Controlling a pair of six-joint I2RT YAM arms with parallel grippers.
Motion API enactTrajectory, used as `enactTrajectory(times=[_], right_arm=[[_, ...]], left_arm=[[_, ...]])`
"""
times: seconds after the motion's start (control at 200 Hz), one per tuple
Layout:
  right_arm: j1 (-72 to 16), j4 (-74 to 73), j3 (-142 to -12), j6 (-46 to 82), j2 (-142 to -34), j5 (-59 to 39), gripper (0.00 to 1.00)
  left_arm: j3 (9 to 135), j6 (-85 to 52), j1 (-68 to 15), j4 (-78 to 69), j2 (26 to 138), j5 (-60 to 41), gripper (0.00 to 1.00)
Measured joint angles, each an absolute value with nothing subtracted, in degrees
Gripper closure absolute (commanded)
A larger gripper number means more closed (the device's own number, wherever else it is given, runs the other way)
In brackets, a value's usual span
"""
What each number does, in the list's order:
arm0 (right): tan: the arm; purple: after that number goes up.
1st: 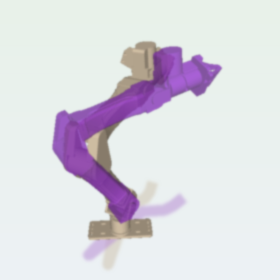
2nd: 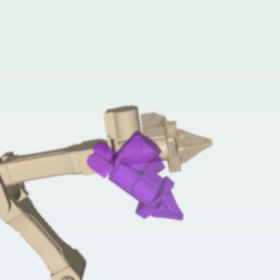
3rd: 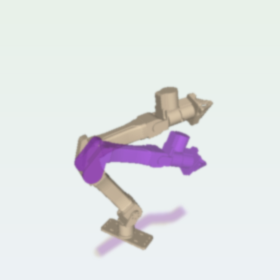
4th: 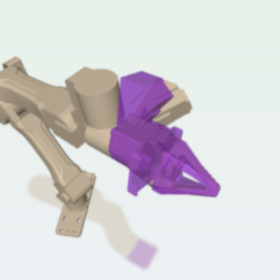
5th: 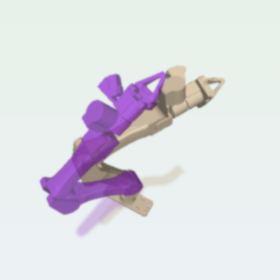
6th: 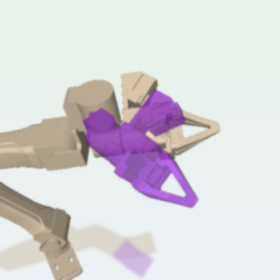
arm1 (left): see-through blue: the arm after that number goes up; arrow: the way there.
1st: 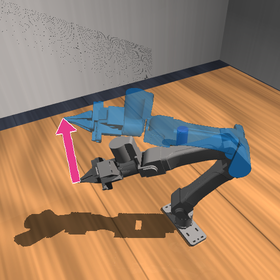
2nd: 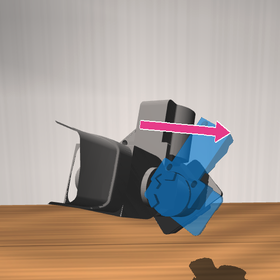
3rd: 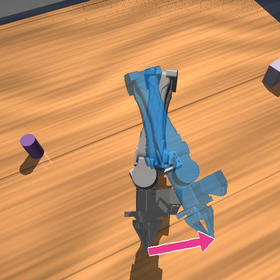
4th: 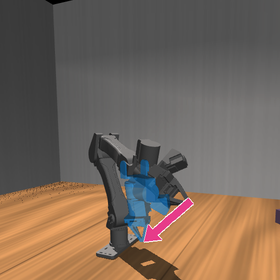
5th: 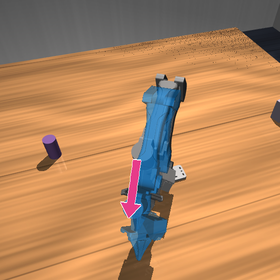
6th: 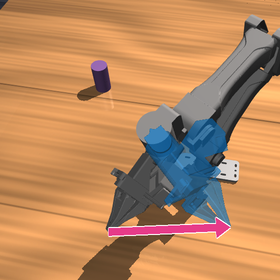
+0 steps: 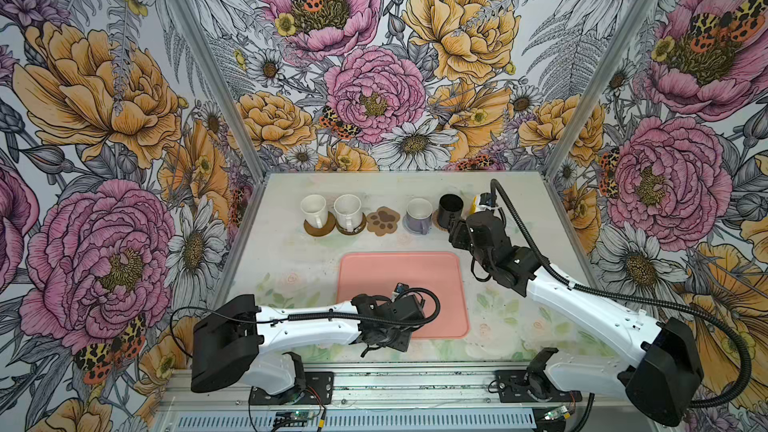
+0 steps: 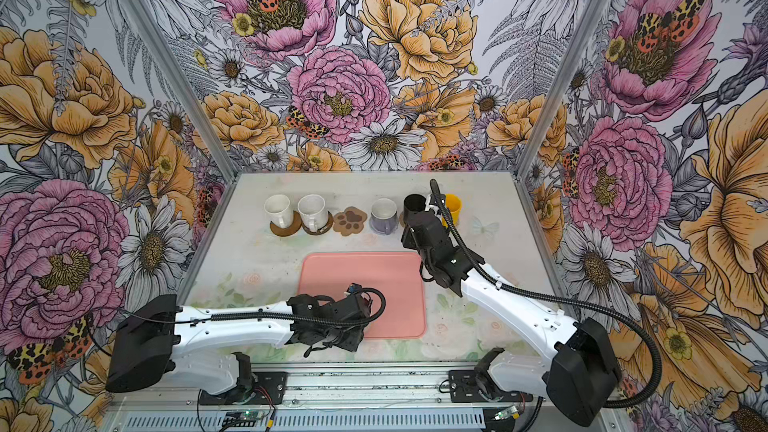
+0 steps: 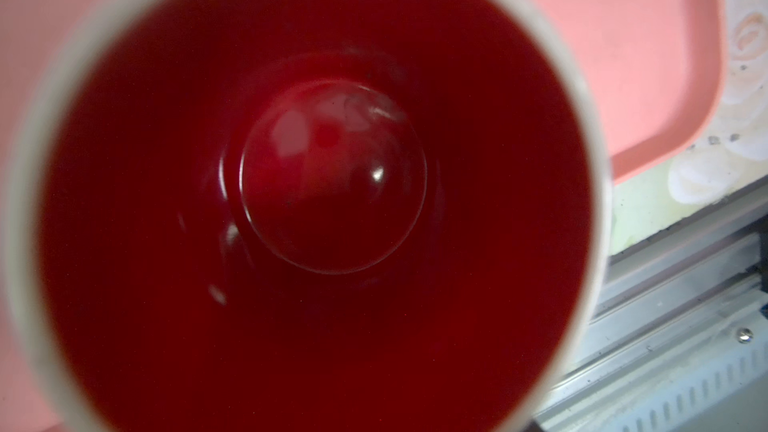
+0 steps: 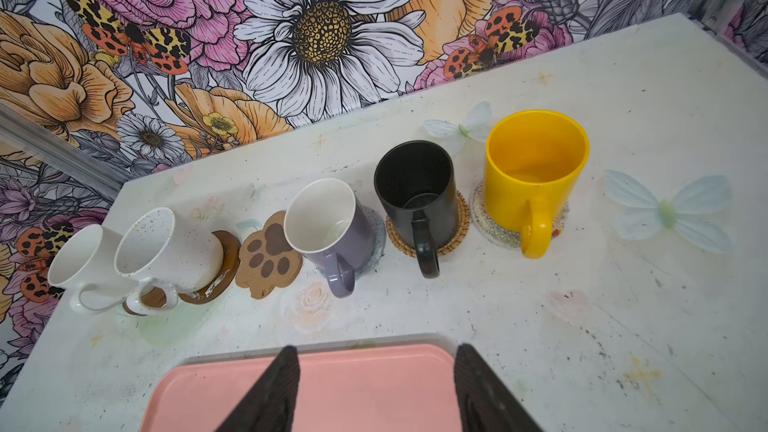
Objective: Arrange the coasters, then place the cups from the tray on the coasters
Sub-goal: 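Lower the open left gripper into the red-lined white mug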
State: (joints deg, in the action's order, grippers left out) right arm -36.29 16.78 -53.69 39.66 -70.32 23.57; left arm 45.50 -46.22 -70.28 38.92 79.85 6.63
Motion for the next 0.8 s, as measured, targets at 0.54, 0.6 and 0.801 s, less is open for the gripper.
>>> enactTrajectory(times=[0.54, 0.6, 0.801], right_arm=[[-35.9, 16.4, -53.7, 39.7, -71.1, 23.4, 0.38], [-35.7, 16.4, -53.7, 39.7, -71.1, 23.3, 0.38], [-35.6, 16.4, -53.7, 39.7, -71.8, 23.1, 0.38]], left_arm=[[44.1, -46.1, -67.1, 38.2, 79.5, 9.4, 0.58], [44.1, -46.1, -67.0, 38.2, 79.5, 10.1, 0.59], [44.1, -45.9, -66.9, 38.2, 79.5, 11.2, 0.59]])
